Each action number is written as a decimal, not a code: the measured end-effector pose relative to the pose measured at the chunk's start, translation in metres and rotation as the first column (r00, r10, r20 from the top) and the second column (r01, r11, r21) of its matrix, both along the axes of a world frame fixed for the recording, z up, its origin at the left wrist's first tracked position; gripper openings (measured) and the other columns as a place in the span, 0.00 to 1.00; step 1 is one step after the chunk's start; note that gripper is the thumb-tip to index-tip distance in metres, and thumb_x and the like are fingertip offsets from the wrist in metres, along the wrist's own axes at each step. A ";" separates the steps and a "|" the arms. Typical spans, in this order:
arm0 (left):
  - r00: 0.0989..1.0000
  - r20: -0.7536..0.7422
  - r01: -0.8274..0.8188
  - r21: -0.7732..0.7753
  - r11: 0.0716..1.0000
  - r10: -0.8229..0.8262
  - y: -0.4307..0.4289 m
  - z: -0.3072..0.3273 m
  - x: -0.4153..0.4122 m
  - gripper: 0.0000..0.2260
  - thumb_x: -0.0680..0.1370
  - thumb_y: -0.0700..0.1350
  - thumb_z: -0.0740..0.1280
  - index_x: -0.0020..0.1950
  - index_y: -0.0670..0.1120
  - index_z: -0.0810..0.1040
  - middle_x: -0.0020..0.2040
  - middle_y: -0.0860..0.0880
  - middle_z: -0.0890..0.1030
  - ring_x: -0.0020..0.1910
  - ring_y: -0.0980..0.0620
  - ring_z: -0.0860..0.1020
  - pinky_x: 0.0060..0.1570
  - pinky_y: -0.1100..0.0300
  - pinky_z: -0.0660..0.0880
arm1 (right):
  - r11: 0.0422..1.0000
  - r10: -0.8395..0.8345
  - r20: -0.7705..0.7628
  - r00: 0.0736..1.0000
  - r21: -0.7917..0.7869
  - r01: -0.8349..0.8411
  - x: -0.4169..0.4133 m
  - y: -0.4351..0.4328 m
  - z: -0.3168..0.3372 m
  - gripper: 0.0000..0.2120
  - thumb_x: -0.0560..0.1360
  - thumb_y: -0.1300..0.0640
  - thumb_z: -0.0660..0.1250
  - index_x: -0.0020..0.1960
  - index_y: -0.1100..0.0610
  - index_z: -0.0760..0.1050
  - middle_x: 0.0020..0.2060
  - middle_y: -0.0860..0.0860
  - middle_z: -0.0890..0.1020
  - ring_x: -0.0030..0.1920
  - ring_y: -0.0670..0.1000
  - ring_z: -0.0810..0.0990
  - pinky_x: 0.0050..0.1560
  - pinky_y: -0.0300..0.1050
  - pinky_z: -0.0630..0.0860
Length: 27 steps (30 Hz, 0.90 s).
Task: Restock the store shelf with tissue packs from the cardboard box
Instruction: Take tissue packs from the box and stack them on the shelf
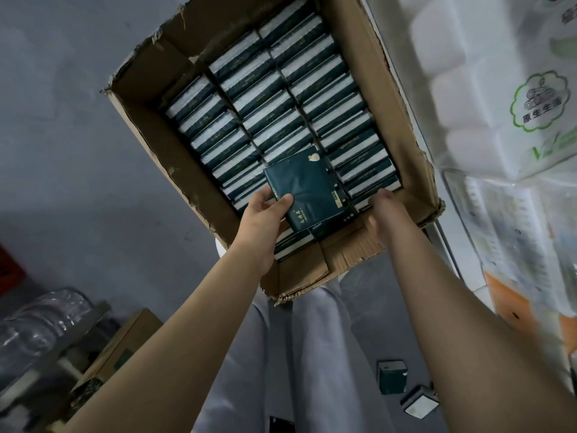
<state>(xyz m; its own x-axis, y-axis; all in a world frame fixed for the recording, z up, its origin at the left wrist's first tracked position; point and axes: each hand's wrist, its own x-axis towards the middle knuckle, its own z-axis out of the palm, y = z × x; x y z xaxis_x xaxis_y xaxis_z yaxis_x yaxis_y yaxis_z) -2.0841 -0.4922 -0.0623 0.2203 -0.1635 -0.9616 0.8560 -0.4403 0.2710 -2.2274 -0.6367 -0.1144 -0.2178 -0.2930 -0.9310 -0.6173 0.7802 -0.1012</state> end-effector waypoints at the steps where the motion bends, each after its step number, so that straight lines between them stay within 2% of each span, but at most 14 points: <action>1: 1.000 -0.001 0.007 -0.005 1.000 -0.007 0.000 -0.003 -0.001 0.12 0.79 0.38 0.65 0.62 0.46 0.75 0.56 0.44 0.82 0.58 0.45 0.80 0.65 0.46 0.73 | 1.000 -0.017 0.002 1.000 0.012 0.017 0.000 -0.001 -0.007 0.26 0.82 0.60 0.56 0.78 0.52 0.57 0.76 0.51 0.60 0.75 0.53 0.61 0.74 0.50 0.63; 3: 1.000 -0.001 0.023 -0.014 1.000 -0.023 0.002 -0.011 -0.001 0.13 0.79 0.38 0.65 0.64 0.46 0.74 0.56 0.44 0.82 0.57 0.46 0.80 0.65 0.46 0.73 | 0.999 -0.025 0.003 1.000 0.025 0.025 0.001 -0.001 -0.022 0.25 0.81 0.60 0.56 0.78 0.54 0.57 0.75 0.51 0.62 0.75 0.52 0.60 0.74 0.47 0.61; 5: 0.999 -0.003 0.045 -0.023 0.999 -0.045 0.002 -0.021 -0.001 0.16 0.79 0.40 0.66 0.67 0.46 0.73 0.58 0.44 0.82 0.58 0.46 0.80 0.65 0.45 0.72 | 0.999 -0.016 0.013 1.000 0.030 0.016 0.004 -0.003 -0.035 0.23 0.81 0.63 0.55 0.76 0.57 0.60 0.70 0.50 0.67 0.72 0.51 0.63 0.69 0.41 0.62; 9: 0.999 -0.008 0.039 -0.004 0.999 -0.039 -0.001 -0.033 0.002 0.18 0.79 0.41 0.67 0.68 0.46 0.72 0.58 0.44 0.82 0.58 0.46 0.80 0.66 0.46 0.72 | 0.999 0.021 0.003 1.000 0.041 -0.021 0.009 -0.008 -0.055 0.24 0.81 0.66 0.53 0.76 0.58 0.60 0.71 0.53 0.67 0.69 0.52 0.66 0.59 0.42 0.64; 13: 0.999 0.005 0.032 0.002 0.999 -0.032 -0.008 -0.034 0.004 0.17 0.80 0.40 0.66 0.68 0.45 0.71 0.57 0.44 0.81 0.57 0.47 0.81 0.63 0.49 0.74 | 0.995 0.054 -0.033 0.998 0.081 -0.051 0.013 -0.011 -0.055 0.26 0.81 0.63 0.56 0.78 0.59 0.56 0.74 0.55 0.65 0.71 0.55 0.66 0.67 0.46 0.65; 14: 1.000 0.008 0.025 0.008 1.000 -0.025 -0.009 -0.033 0.005 0.18 0.79 0.40 0.66 0.69 0.45 0.70 0.58 0.43 0.81 0.57 0.47 0.81 0.64 0.48 0.74 | 0.995 0.052 -0.047 0.998 0.088 -0.048 0.013 -0.014 -0.052 0.25 0.81 0.62 0.56 0.78 0.59 0.56 0.72 0.55 0.67 0.69 0.56 0.67 0.66 0.47 0.66; 16: 1.000 0.013 -0.002 0.021 1.000 0.002 -0.010 -0.026 0.007 0.21 0.79 0.41 0.67 0.72 0.44 0.68 0.60 0.42 0.80 0.58 0.46 0.80 0.64 0.48 0.74 | 0.994 0.063 -0.047 0.997 0.091 -0.059 0.014 -0.016 -0.040 0.20 0.81 0.61 0.56 0.72 0.63 0.65 0.54 0.54 0.75 0.53 0.53 0.74 0.56 0.46 0.70; 17: 1.000 0.011 -0.020 0.017 1.000 0.020 -0.011 -0.018 0.008 0.22 0.79 0.41 0.67 0.72 0.45 0.68 0.61 0.42 0.80 0.58 0.46 0.80 0.64 0.47 0.74 | 0.997 0.053 -0.029 0.998 0.064 -0.051 0.011 -0.016 -0.030 0.16 0.81 0.60 0.57 0.68 0.56 0.68 0.45 0.51 0.74 0.43 0.49 0.73 0.49 0.45 0.72; 18: 0.999 0.006 -0.041 0.011 0.999 0.041 -0.012 -0.013 0.008 0.22 0.79 0.41 0.67 0.72 0.45 0.68 0.60 0.42 0.80 0.58 0.47 0.80 0.64 0.47 0.74 | 0.998 0.033 -0.023 0.999 0.044 -0.032 0.009 -0.012 -0.021 0.08 0.80 0.60 0.58 0.58 0.56 0.69 0.39 0.49 0.71 0.37 0.46 0.70 0.43 0.43 0.71; 20: 0.995 0.007 -0.097 -0.003 0.995 0.097 -0.016 0.007 0.011 0.20 0.79 0.41 0.67 0.71 0.45 0.69 0.57 0.45 0.81 0.53 0.50 0.82 0.63 0.48 0.75 | 1.000 -0.024 0.001 1.000 0.011 0.024 0.008 -0.006 0.005 0.04 0.80 0.60 0.58 0.54 0.57 0.69 0.38 0.48 0.72 0.35 0.44 0.69 0.37 0.39 0.69; 21: 0.993 0.013 -0.119 -0.013 0.993 0.119 -0.018 0.019 0.013 0.19 0.79 0.41 0.67 0.70 0.45 0.70 0.56 0.46 0.81 0.49 0.52 0.82 0.62 0.49 0.76 | 0.999 -0.048 0.017 0.999 0.000 0.048 0.009 -0.004 0.020 0.08 0.79 0.59 0.59 0.56 0.58 0.71 0.41 0.50 0.75 0.36 0.45 0.71 0.36 0.38 0.68; 23: 0.988 0.028 -0.153 -0.026 0.988 0.154 -0.023 0.047 0.018 0.19 0.79 0.41 0.67 0.70 0.45 0.71 0.55 0.46 0.82 0.48 0.51 0.82 0.59 0.51 0.77 | 0.991 -0.127 0.043 0.991 -0.044 0.128 0.016 -0.002 0.051 0.16 0.78 0.56 0.60 0.65 0.56 0.73 0.47 0.52 0.79 0.40 0.47 0.75 0.40 0.40 0.70; 24: 0.983 0.028 -0.182 -0.035 0.983 0.183 -0.025 0.063 0.021 0.20 0.79 0.41 0.67 0.70 0.45 0.70 0.56 0.46 0.82 0.50 0.49 0.83 0.57 0.52 0.79 | 0.982 -0.171 0.088 0.981 -0.070 0.177 0.020 -0.001 0.066 0.16 0.78 0.55 0.60 0.65 0.54 0.73 0.48 0.52 0.80 0.43 0.48 0.77 0.44 0.42 0.73; 27: 0.962 0.033 -0.267 -0.095 0.959 0.271 -0.032 0.122 0.033 0.23 0.80 0.41 0.65 0.73 0.51 0.64 0.59 0.45 0.80 0.48 0.48 0.84 0.47 0.55 0.81 | 0.952 -0.235 0.246 0.940 -0.138 0.275 0.038 0.001 0.125 0.08 0.78 0.51 0.62 0.55 0.48 0.77 0.49 0.52 0.81 0.50 0.52 0.81 0.55 0.50 0.79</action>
